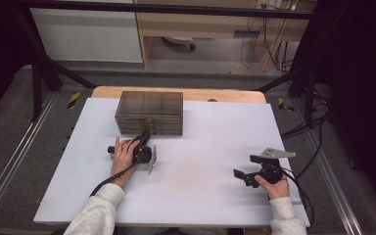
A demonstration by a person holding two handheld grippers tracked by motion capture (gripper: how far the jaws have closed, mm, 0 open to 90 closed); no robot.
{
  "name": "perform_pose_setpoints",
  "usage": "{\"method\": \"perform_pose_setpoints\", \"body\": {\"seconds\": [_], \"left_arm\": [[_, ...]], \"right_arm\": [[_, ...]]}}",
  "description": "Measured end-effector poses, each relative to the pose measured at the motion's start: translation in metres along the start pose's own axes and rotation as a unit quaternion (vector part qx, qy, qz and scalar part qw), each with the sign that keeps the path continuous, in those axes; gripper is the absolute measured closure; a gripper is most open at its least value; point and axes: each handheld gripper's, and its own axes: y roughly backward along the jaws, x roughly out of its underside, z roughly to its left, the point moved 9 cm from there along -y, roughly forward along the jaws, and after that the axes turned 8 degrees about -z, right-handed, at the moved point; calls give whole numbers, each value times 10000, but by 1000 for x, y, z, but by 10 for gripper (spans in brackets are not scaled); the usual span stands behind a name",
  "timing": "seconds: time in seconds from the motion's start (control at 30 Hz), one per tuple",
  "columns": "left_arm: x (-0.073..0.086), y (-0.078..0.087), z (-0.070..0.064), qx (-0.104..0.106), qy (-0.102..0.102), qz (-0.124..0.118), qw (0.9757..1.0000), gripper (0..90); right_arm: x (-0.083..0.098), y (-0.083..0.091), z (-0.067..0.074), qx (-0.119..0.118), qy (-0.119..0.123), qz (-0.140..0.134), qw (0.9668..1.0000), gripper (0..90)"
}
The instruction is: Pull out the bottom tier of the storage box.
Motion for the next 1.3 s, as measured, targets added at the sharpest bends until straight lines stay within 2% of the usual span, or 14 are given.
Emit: {"method": "perform_pose_setpoints", "body": {"seconds": [1.3], "left_arm": [[-2, 2, 0, 9, -345, 96, 9994, 795]], "right_arm": [[0, 0, 0, 8, 8, -3, 10000, 5]]}}
